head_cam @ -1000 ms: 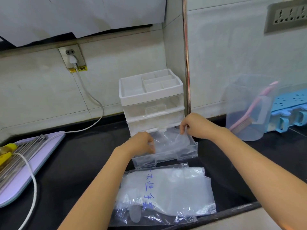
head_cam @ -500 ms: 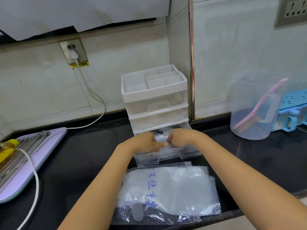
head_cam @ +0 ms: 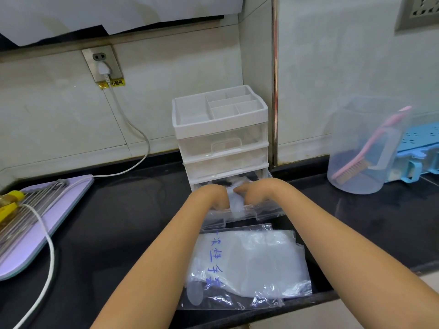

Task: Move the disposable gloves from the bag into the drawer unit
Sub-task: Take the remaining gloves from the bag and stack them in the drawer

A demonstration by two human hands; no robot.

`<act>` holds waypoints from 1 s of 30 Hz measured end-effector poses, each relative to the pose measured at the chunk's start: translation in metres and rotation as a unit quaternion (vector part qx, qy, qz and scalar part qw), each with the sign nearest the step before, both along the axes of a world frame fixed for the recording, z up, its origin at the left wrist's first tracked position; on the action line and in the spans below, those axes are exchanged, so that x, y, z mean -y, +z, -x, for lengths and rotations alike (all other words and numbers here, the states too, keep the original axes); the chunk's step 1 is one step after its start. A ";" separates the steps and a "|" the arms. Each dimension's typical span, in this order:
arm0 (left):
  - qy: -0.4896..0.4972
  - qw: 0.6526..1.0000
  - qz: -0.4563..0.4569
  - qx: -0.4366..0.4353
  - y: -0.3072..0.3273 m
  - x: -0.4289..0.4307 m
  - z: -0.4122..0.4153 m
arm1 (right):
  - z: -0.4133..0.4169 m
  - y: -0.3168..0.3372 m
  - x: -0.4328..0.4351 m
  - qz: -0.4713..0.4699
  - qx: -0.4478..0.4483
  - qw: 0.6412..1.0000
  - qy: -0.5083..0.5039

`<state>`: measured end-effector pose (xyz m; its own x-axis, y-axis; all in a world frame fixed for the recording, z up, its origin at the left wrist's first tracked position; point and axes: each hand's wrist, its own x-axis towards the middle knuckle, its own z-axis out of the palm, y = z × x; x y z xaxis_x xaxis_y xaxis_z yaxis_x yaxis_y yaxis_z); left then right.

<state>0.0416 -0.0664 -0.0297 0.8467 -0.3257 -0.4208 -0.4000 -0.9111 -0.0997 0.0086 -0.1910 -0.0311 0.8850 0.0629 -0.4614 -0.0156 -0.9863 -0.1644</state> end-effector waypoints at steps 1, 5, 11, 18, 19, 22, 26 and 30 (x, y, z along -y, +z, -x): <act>0.008 1.000 -0.007 -0.014 0.003 -0.001 0.000 | -0.002 -0.003 0.000 0.002 0.002 1.000 -0.020; 0.021 0.999 -0.025 -0.015 0.008 0.001 0.002 | -0.004 -0.006 -0.006 -0.010 0.027 0.997 -0.074; 0.045 0.999 0.029 0.005 0.007 -0.003 0.010 | 0.020 0.002 0.007 -0.162 0.148 0.969 -0.116; 0.081 0.932 0.344 0.080 0.019 -0.020 0.048 | 0.090 0.029 0.036 -0.314 0.292 0.896 -0.112; 0.072 0.910 0.398 0.090 0.021 -0.023 0.059 | 0.101 0.028 0.043 -0.325 0.292 0.891 -0.121; 0.042 0.863 0.498 0.079 0.017 -0.028 0.096 | 0.131 0.016 0.063 -0.315 0.281 0.892 -0.163; -0.011 0.866 0.499 0.040 -0.007 -0.020 0.137 | 0.150 -0.020 0.075 -0.306 0.249 0.889 -0.232; -0.041 0.884 0.464 0.039 -0.037 -0.007 0.163 | 0.159 -0.051 0.067 -0.301 0.243 0.887 -0.251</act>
<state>-0.1212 -0.0598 -0.0664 0.8189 -0.5617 0.1181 -0.4929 -0.5829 0.6460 -0.1507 -0.2583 -0.0824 0.9564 -0.2902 -0.0338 -0.2112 -0.6070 -0.7661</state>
